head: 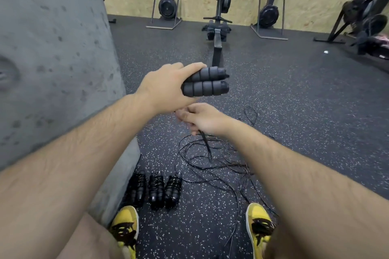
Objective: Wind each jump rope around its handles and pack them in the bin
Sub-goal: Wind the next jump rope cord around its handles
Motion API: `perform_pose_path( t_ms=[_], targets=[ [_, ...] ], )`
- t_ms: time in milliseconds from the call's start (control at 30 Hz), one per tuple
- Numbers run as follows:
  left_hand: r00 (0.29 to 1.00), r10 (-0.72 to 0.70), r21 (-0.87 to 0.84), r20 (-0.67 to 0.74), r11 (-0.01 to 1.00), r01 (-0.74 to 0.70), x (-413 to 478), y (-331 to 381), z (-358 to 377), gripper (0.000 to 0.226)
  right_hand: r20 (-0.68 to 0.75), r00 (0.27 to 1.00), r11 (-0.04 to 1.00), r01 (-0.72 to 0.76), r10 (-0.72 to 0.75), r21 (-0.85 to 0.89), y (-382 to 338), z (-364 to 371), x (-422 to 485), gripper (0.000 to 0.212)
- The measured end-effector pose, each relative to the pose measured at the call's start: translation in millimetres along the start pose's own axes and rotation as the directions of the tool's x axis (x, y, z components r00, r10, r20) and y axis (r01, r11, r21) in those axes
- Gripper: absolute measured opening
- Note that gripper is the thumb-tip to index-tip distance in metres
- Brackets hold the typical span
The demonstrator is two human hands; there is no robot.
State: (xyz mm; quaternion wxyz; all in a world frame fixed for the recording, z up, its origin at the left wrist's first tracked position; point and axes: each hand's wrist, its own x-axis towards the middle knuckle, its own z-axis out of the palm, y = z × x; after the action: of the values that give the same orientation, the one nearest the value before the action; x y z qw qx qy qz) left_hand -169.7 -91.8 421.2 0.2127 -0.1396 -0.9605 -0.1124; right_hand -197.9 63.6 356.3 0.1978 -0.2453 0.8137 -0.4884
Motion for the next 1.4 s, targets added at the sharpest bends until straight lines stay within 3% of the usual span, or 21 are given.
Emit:
perform_pose_path(
  t_ms=[67, 167, 367, 467, 600, 800, 1000, 1167, 1267, 1400],
  targets=[
    [0.998, 0.007, 0.022, 0.063, 1.0, -0.009, -3.7, -7.4, -2.4, 0.072, -0.061, 0.998, 0.999, -0.006, 0.003, -0.046, 4.1, -18.2, -4.5, 0.032],
    [0.988, 0.035, 0.113, 0.15, 0.992, -0.053, -8.6, -12.7, -1.8, 0.086, -0.138, 0.99, 0.996, 0.002, -0.015, -0.092, 8.4, -41.0, -16.2, 0.016],
    [0.987, -0.004, 0.25, 0.163, 0.968, -0.037, -11.1, -13.6, 6.0, 0.089, -0.177, 0.983, 0.996, -0.064, 0.053, -0.062, 0.9, -58.4, -35.9, 0.028],
    [0.986, 0.027, 0.279, 0.165, 0.957, -0.073, -8.5, -10.1, 6.5, 0.089, -0.285, 0.951, 0.991, -0.132, 0.122, -0.016, -7.7, -60.4, -43.0, 0.038],
    [0.979, 0.078, 0.357, 0.188, 0.923, -0.142, -6.1, -0.4, 13.9, 0.09, -0.326, 0.945, 0.973, -0.098, 0.025, -0.207, -9.4, -65.6, -57.7, 0.037],
    [0.984, 0.029, 0.326, 0.175, 0.941, -0.086, -7.4, 11.6, 19.6, 0.109, -0.411, 0.912, 0.971, -0.092, -0.007, -0.221, -7.8, -68.5, -62.4, 0.028],
    [0.991, 0.036, 0.301, 0.133, 0.951, -0.075, -5.5, 18.6, 23.7, 0.109, -0.51, 0.859, 0.927, -0.157, -0.041, -0.341, -7.1, -67.2, -63.6, 0.033],
    [0.989, 0.038, 0.325, 0.142, 0.942, -0.082, -3.6, 21.2, 28.0, 0.105, -0.494, 0.853, 0.855, -0.124, -0.168, -0.504, -12.3, -63.3, -66.7, 0.023],
    [0.99, 0.023, 0.305, 0.142, 0.95, -0.065, -1.1, 18.8, 27.9, 0.091, -0.381, 0.868, 0.751, -0.015, -0.318, -0.66, -18.4, -62.2, -71.0, 0.013],
    [0.987, 0.061, 0.269, 0.148, 0.958, -0.1, -2.0, 14.5, 23.8, 0.074, -0.24, 0.886, 0.663, 0.096, -0.397, -0.743, -23.3, -72.4, -77.1, 0.021]
  ],
)
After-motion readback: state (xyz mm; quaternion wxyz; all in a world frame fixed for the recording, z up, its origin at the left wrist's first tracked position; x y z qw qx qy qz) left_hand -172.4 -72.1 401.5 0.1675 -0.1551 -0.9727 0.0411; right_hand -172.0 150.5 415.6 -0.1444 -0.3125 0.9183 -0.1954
